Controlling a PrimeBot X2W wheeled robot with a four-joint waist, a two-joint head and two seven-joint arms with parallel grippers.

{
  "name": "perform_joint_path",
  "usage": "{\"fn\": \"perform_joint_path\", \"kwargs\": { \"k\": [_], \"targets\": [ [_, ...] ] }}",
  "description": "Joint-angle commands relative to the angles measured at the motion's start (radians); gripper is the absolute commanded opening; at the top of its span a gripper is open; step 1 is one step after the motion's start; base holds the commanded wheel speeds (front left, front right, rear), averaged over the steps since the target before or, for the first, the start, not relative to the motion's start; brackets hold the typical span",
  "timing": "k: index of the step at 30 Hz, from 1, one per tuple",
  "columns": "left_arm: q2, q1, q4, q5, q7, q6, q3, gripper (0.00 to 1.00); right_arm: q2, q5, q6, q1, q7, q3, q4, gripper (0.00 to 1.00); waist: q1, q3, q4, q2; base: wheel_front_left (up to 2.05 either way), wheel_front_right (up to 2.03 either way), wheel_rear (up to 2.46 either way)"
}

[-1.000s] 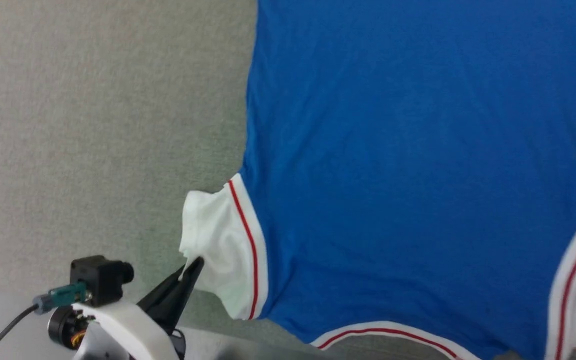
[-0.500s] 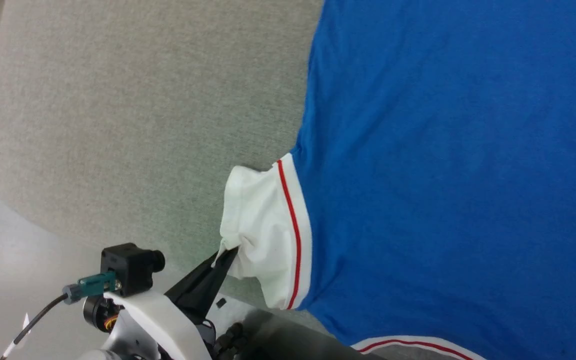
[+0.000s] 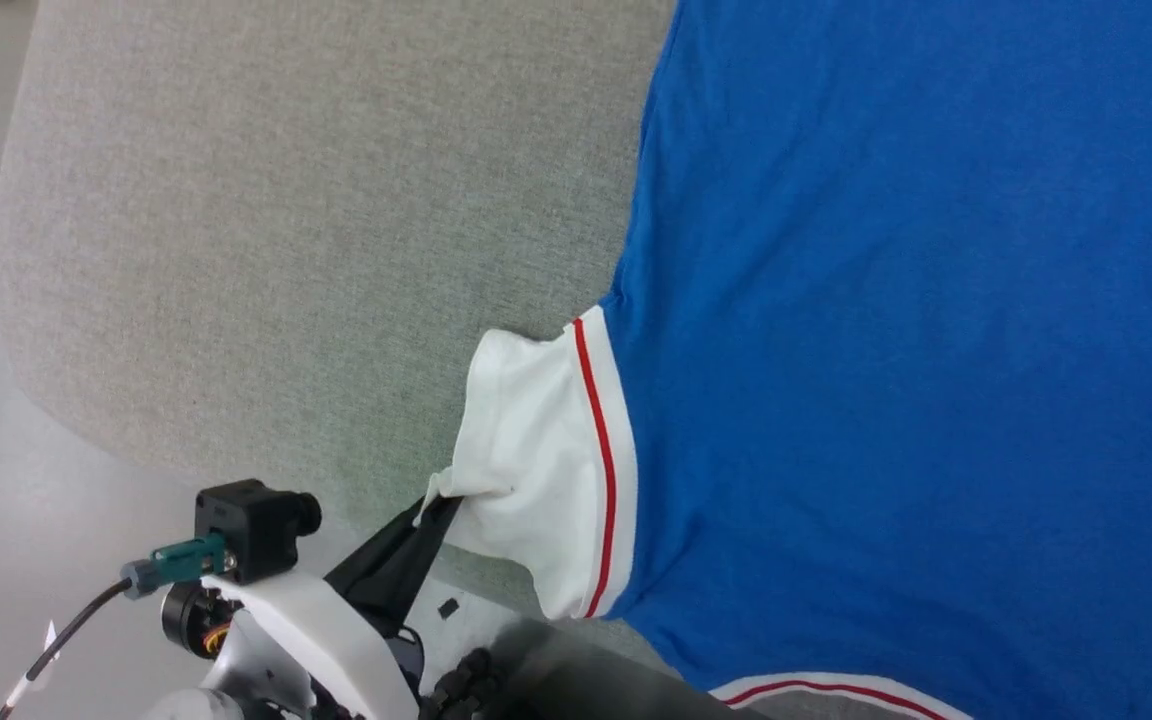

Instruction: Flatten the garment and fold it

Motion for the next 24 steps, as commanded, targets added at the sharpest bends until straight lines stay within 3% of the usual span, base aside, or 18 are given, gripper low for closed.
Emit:
{"fn": "perform_joint_path", "kwargs": {
  "k": [1, 12, 19, 24],
  "targets": [
    [0.001, -0.007, 0.004, 0.003, -0.007, 0.005, 0.006, 0.0, -0.009, 0.007, -0.001, 0.093, 0.02, 0.012, 0.055, 0.0, 0.0, -0.055, -0.04, 0.0, 0.0, 0.0, 0.0],
    [0.025, 0.073, 0.072, -0.043, -0.007, 0.038, 0.037, 0.0, 0.009, 0.126, -0.001, 0.368, -0.013, 0.033, 0.036, 0.0, 0.0, -0.311, -0.207, 0.0, 0.0, 0.0, 0.0],
    [0.047, 0.144, 0.106, -0.074, -0.026, 0.063, 0.073, 0.0, -0.004, 0.229, -0.001, 0.597, 0.03, 0.014, -0.126, 0.0, 0.0, -0.433, -0.308, 0.0, 0.0, 0.0, 0.0],
    [0.059, 0.183, 0.105, -0.09, -0.055, 0.086, 0.112, 0.0, -0.003, 0.266, -0.001, 0.763, 0.077, -0.069, -0.314, 0.0, 0.0, -0.489, -0.358, 0.0, 0.0, 0.0, 0.0]
  ]
}}
